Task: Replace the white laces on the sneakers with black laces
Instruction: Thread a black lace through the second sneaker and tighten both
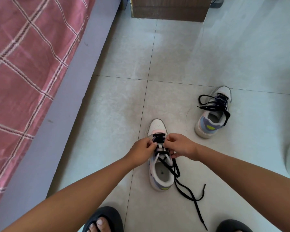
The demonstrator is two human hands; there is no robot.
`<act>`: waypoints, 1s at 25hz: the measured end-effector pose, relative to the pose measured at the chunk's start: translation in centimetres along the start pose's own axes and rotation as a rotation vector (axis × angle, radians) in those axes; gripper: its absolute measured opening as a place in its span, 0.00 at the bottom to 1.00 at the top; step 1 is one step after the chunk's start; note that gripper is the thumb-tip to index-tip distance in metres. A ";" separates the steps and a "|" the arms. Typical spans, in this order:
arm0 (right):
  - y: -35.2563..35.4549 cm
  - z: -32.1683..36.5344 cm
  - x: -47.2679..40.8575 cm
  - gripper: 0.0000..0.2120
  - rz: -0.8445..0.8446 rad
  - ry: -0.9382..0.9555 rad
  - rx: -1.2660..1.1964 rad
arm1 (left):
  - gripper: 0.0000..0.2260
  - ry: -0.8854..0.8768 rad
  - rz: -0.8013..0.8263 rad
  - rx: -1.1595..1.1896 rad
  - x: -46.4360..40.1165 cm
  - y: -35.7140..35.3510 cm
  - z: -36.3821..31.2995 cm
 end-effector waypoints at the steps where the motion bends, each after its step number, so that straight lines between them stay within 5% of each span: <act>1: 0.2 0.9 -0.1 0.08 0.014 0.043 0.195 | 0.12 0.008 -0.033 -0.110 -0.1 0.1 -0.4; 3: -0.2 2.6 -0.5 0.12 0.089 0.130 0.580 | 0.10 0.005 -0.073 -0.357 -0.3 -0.3 -1.4; 5: -0.9 3.0 -0.8 0.14 0.159 0.125 0.689 | 0.11 -0.043 -0.043 -0.517 -0.3 -1.3 -2.3; 9: -0.4 1.5 -0.2 0.13 0.129 0.005 0.129 | 0.07 -0.171 0.078 -0.339 0.0 -0.8 -2.5; 12: -0.1 -0.4 0.6 0.09 0.089 -0.028 -0.341 | 0.07 -0.170 -0.009 -0.028 0.6 0.8 -0.6; 14: -0.7 -1.7 0.9 0.09 0.054 -0.065 -0.464 | 0.08 -0.188 -0.087 -0.034 0.8 0.2 -0.1; 18: 0.0 -0.2 0.6 0.10 0.038 -0.026 0.089 | 0.11 -0.010 -0.054 -0.079 -0.4 -0.1 -0.8; 21: 0.1 2.4 -0.3 0.14 0.079 0.103 0.430 | 0.09 -0.023 -0.065 -0.395 -0.6 -0.3 -1.9; 23: -0.4 2.6 -0.5 0.13 0.107 0.098 0.402 | 0.05 -0.103 -0.079 -0.395 0.0 -0.5 -2.9; 25: -0.2 1.5 -0.1 0.11 0.088 0.018 0.116 | 0.05 -0.107 -0.023 -0.176 -0.1 -0.3 -2.3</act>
Point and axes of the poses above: each hand's wrist, its own x-axis away from the middle knuckle, its own y-axis out of the back of the hand, z = x × y, the point moved 8 cm from there along -x, towards the middle knuckle, and after that the axes turned 14 degrees about y, right-handed, at the moved point
